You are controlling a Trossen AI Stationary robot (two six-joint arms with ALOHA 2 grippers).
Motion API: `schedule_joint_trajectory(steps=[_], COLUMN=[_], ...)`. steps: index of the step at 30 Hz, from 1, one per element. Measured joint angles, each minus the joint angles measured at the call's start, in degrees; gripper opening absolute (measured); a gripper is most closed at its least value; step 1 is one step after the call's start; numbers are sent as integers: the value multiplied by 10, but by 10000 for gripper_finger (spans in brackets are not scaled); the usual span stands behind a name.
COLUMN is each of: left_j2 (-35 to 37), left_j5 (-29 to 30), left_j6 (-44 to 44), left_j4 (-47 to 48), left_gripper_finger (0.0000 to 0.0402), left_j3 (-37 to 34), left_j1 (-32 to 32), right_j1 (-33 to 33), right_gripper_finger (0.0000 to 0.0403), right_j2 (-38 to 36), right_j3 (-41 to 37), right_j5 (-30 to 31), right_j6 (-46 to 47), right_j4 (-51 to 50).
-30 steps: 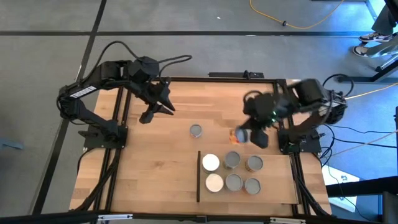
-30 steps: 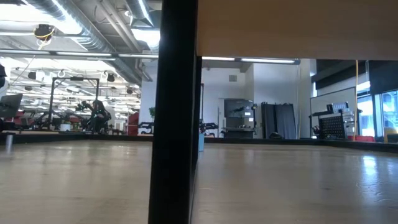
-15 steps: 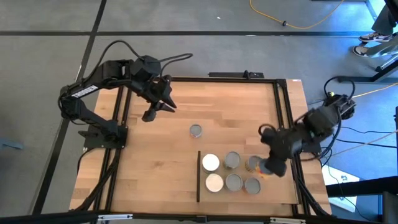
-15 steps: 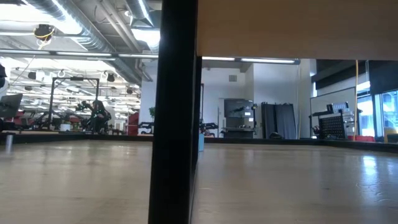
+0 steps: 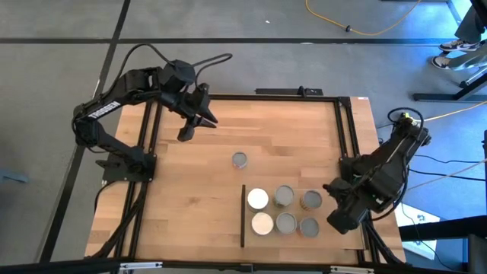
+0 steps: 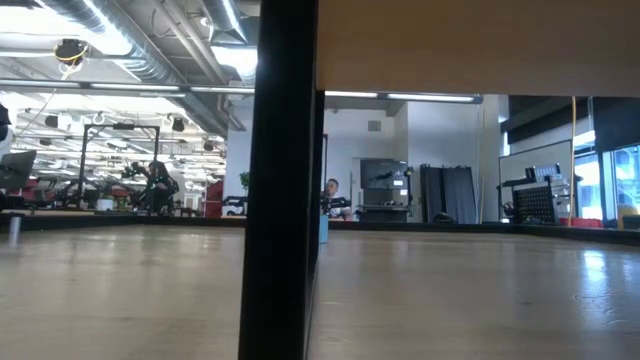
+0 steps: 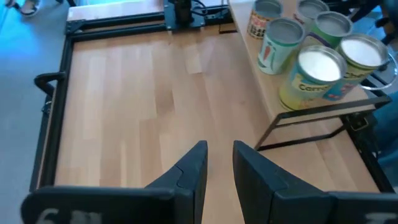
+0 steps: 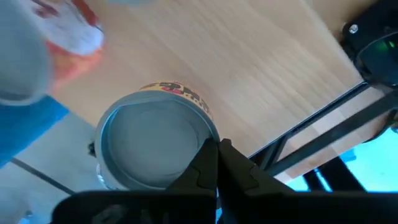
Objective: Pick and place cans onto a shelf
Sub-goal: Put the canned pineapple rings on the shelf
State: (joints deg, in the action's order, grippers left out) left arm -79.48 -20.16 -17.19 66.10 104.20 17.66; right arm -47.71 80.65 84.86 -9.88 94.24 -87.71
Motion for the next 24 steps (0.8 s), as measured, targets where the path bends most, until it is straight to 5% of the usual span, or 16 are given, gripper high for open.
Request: schedule_joint_trajectory(steps=[12, 24], left_j2=[0, 0], left_j5=[-1, -1], left_j6=[0, 5], left_j4=[-4, -11], left_gripper_finger=[69, 69], left_j3=[0, 0], left_j1=[33, 35], right_j1=[-17, -17], right_gripper_finger=[0, 13], right_j2=[0, -1], right_j3=[-91, -114], right_j5=[-12, -43], right_j6=[-3, -2], right_j4=[109, 113])
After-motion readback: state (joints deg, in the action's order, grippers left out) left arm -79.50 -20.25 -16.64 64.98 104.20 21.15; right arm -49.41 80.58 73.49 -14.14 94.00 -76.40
